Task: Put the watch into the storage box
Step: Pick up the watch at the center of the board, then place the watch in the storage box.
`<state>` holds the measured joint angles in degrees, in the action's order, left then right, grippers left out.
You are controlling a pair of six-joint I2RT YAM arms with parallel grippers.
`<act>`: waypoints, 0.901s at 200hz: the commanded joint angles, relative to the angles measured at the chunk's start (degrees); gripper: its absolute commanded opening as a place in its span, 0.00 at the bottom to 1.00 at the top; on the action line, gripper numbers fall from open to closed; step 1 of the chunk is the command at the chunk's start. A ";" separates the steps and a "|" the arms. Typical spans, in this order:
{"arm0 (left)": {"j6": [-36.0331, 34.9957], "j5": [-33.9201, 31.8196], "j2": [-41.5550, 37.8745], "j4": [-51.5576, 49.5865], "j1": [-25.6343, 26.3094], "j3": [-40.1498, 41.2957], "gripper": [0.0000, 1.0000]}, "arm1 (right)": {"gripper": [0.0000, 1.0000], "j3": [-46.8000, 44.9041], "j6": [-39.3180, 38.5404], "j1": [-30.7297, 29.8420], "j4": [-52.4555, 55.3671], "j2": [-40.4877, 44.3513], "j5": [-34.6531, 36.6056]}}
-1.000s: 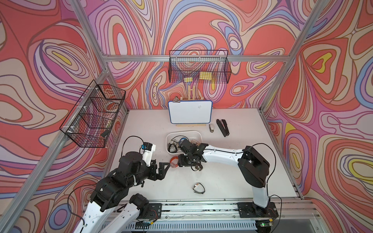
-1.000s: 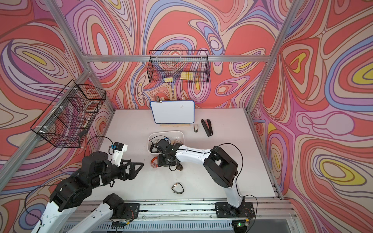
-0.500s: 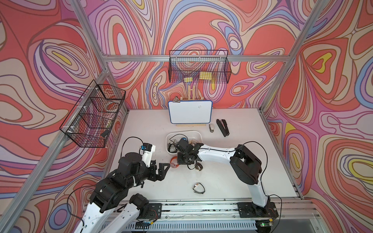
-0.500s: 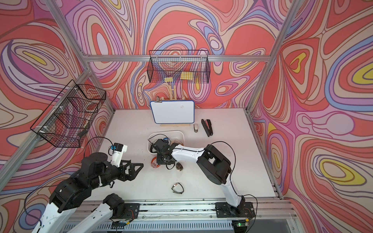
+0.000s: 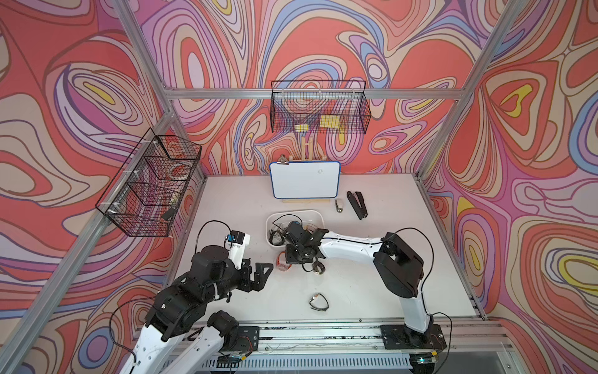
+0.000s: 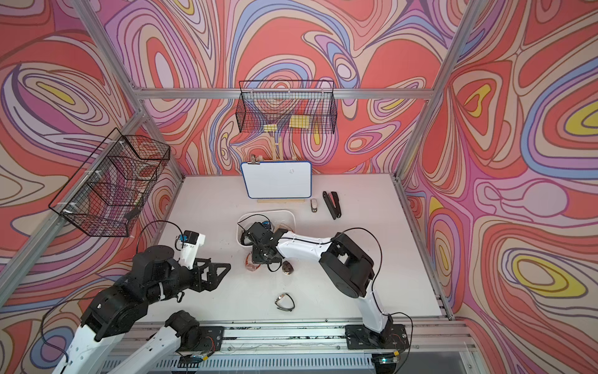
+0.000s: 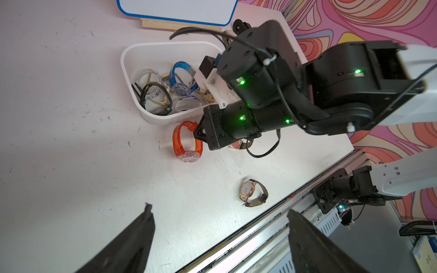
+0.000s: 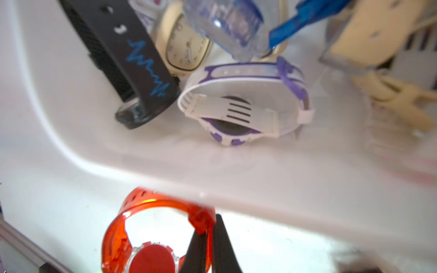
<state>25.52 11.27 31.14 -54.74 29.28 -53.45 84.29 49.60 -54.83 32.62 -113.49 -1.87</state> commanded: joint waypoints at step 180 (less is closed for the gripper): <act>-0.12 1.39 0.42 2.25 0.17 2.45 0.93 | 0.00 27.62 -18.87 21.91 20.81 -11.94 2.24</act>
<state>25.52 12.08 31.51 -53.63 29.28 -51.62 109.25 33.93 -33.43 49.69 -124.01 -1.02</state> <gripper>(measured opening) 0.926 0.083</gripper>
